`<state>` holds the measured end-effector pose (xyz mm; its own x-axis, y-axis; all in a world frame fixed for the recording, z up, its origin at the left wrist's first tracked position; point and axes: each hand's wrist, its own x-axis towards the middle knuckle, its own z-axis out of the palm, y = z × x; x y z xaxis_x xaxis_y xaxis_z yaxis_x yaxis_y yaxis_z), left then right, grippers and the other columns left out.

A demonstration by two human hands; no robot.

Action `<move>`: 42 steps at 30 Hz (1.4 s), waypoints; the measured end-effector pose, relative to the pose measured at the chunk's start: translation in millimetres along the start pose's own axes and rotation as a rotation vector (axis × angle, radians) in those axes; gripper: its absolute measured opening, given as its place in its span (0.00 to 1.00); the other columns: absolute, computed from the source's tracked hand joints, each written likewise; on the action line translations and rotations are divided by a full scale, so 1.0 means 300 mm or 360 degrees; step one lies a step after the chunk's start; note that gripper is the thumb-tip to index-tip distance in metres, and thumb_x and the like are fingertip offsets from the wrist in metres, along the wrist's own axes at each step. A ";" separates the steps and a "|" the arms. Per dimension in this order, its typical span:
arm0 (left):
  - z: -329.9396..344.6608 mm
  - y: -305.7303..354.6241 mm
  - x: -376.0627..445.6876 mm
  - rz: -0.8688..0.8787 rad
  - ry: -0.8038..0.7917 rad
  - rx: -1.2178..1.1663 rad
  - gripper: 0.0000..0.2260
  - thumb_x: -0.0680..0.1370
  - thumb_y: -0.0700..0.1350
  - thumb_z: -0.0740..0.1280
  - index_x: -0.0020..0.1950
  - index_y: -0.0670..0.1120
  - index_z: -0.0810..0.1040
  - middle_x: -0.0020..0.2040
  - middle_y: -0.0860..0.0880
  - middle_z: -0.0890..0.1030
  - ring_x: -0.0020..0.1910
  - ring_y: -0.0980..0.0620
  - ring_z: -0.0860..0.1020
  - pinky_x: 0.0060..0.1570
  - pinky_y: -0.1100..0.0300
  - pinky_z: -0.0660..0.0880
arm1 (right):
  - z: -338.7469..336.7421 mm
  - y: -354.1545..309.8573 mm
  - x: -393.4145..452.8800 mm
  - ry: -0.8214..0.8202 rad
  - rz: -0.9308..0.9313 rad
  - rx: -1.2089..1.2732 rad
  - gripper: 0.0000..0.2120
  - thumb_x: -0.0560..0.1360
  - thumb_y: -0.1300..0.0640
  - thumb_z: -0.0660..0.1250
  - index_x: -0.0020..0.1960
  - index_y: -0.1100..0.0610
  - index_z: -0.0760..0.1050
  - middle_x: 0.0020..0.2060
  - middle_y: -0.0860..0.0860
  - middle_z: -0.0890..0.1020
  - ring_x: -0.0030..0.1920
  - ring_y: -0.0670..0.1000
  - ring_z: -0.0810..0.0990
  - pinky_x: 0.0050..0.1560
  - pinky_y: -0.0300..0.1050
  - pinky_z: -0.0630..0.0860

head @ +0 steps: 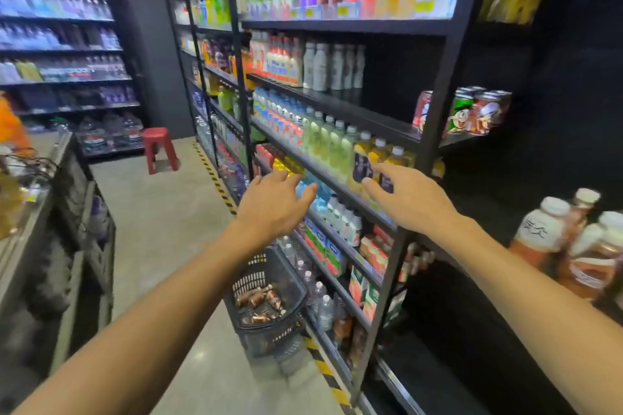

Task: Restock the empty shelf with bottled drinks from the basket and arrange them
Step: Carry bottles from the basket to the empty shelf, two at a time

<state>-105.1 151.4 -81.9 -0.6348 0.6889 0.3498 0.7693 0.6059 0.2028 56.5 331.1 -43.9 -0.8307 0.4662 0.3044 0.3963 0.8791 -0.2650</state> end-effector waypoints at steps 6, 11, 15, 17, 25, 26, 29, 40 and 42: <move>0.014 -0.262 0.046 -0.0332 0.0055 0.0138 0.30 0.81 0.65 0.49 0.70 0.47 0.75 0.68 0.45 0.77 0.68 0.43 0.74 0.69 0.47 0.69 | 0.197 -0.146 0.282 -0.0098 -0.0320 0.0093 0.29 0.83 0.36 0.55 0.77 0.51 0.69 0.73 0.50 0.74 0.72 0.55 0.73 0.66 0.53 0.72; 0.067 -0.386 0.116 -0.0538 0.0035 0.0226 0.30 0.82 0.64 0.49 0.70 0.47 0.74 0.68 0.45 0.77 0.67 0.42 0.74 0.68 0.47 0.69 | 0.346 -0.194 0.481 -0.0241 -0.0468 0.0126 0.28 0.83 0.37 0.57 0.73 0.54 0.72 0.70 0.54 0.77 0.69 0.58 0.75 0.65 0.56 0.75; 0.131 -0.469 0.160 -0.0652 -0.0007 0.0328 0.30 0.82 0.65 0.48 0.70 0.47 0.75 0.67 0.45 0.78 0.66 0.43 0.75 0.67 0.48 0.70 | 0.459 -0.212 0.594 -0.0320 -0.0567 0.0108 0.29 0.83 0.37 0.56 0.78 0.53 0.67 0.74 0.52 0.74 0.73 0.56 0.71 0.66 0.52 0.72; 0.169 -0.514 0.181 -0.0687 -0.0035 0.0357 0.29 0.82 0.64 0.48 0.71 0.47 0.74 0.67 0.45 0.78 0.66 0.44 0.75 0.67 0.48 0.69 | 0.519 -0.217 0.638 -0.0374 -0.0594 0.0106 0.29 0.84 0.38 0.56 0.78 0.53 0.67 0.73 0.51 0.75 0.72 0.55 0.72 0.67 0.53 0.72; 0.341 -0.741 0.341 -0.0769 -0.0163 0.0311 0.29 0.82 0.64 0.48 0.73 0.48 0.72 0.70 0.46 0.76 0.68 0.44 0.73 0.70 0.47 0.65 | 0.770 -0.265 0.864 -0.0475 -0.0578 0.0083 0.30 0.83 0.38 0.57 0.78 0.53 0.67 0.68 0.51 0.78 0.69 0.53 0.75 0.63 0.49 0.73; 0.365 -0.779 0.370 -0.0758 -0.0177 0.0311 0.29 0.83 0.64 0.48 0.73 0.48 0.72 0.71 0.46 0.75 0.69 0.44 0.72 0.71 0.47 0.64 | 0.806 -0.272 0.895 -0.0488 -0.0565 0.0068 0.29 0.83 0.37 0.57 0.78 0.53 0.68 0.66 0.51 0.79 0.67 0.53 0.75 0.61 0.48 0.73; 0.444 -0.900 0.462 -0.0708 -0.0245 0.0285 0.28 0.83 0.64 0.48 0.75 0.49 0.70 0.74 0.46 0.72 0.72 0.44 0.69 0.72 0.47 0.63 | 0.924 -0.286 0.997 -0.0525 -0.0507 0.0038 0.29 0.83 0.37 0.56 0.77 0.53 0.69 0.63 0.51 0.80 0.65 0.53 0.76 0.58 0.47 0.73; 0.741 -1.235 0.731 -0.0603 -0.0498 0.0132 0.27 0.84 0.63 0.47 0.76 0.50 0.68 0.77 0.46 0.68 0.77 0.47 0.63 0.76 0.46 0.57 | 1.299 -0.290 1.258 -0.0668 -0.0324 0.0022 0.29 0.83 0.39 0.57 0.78 0.55 0.67 0.72 0.52 0.75 0.72 0.54 0.71 0.69 0.48 0.68; 0.803 -1.272 0.762 -0.0613 -0.0588 0.0096 0.28 0.84 0.62 0.47 0.78 0.50 0.65 0.79 0.46 0.64 0.79 0.47 0.59 0.77 0.46 0.53 | 1.365 -0.280 1.299 -0.0698 -0.0325 0.0010 0.30 0.84 0.40 0.57 0.80 0.55 0.64 0.74 0.53 0.73 0.75 0.54 0.69 0.72 0.48 0.66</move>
<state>-561.1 173.6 -299.6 -0.8619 0.4996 -0.0873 0.4768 0.8568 0.1963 -460.5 398.3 -277.6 -0.9784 0.1969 -0.0635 0.2065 0.9471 -0.2458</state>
